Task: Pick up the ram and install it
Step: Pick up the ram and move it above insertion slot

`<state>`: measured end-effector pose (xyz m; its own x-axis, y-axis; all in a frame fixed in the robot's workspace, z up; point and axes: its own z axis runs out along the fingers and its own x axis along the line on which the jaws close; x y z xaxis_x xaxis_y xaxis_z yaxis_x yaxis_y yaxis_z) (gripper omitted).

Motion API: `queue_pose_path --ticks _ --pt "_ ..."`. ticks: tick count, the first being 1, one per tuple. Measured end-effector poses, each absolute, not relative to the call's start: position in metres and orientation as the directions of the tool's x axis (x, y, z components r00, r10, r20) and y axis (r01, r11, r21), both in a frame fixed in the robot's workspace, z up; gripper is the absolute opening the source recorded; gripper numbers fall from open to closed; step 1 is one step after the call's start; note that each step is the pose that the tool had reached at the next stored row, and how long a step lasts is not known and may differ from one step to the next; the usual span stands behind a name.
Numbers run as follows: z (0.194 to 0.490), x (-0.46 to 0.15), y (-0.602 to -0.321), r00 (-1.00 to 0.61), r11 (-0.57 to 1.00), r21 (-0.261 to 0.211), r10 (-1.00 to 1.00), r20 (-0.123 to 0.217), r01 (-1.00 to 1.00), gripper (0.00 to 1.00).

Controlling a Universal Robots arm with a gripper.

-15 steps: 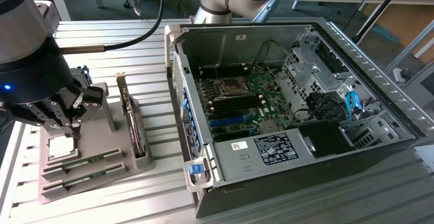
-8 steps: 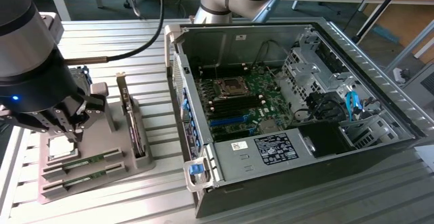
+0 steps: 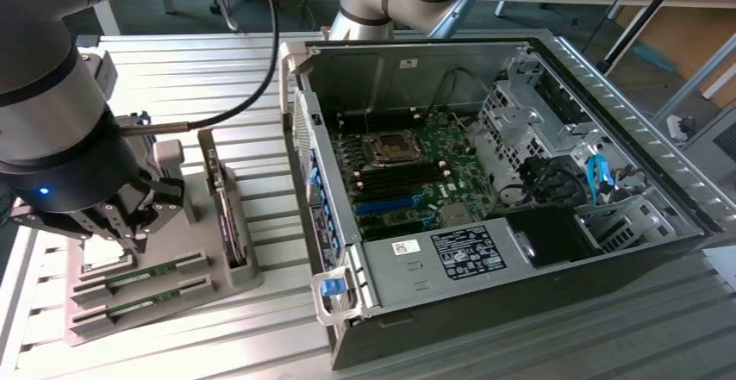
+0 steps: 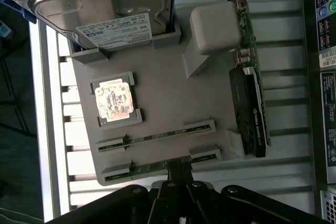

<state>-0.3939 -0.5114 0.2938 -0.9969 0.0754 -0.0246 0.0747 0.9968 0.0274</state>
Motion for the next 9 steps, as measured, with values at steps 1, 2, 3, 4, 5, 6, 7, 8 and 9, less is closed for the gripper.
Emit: queue_pose_path --ticks 1,2,3,4,5,6,7,8,9 --pt "0.291 -0.394 -0.512 -0.997 0.997 0.028 0.075 -0.025 0.075 0.11" --pt "0.288 -0.394 -0.512 -0.997 0.997 0.028 0.075 -0.025 0.075 0.11" --pt "0.283 -0.394 -0.513 -0.997 0.997 0.028 0.075 -0.025 0.075 0.11" --pt "0.281 -0.394 -0.513 -0.997 0.997 0.027 0.075 -0.025 0.075 0.11" --pt "0.279 -0.394 -0.514 -0.997 0.997 0.027 0.075 -0.025 0.075 0.11" --pt "0.276 -0.394 -0.514 -0.997 0.997 0.028 0.075 -0.025 0.075 0.11" --pt "0.275 -0.394 -0.514 -0.997 0.997 0.028 0.075 -0.025 0.075 0.11" --pt "0.272 -0.394 -0.514 -0.997 0.997 0.028 0.075 -0.025 0.075 0.11" --pt "0.271 -0.394 -0.515 -0.997 0.997 0.028 0.075 -0.025 0.075 0.11"
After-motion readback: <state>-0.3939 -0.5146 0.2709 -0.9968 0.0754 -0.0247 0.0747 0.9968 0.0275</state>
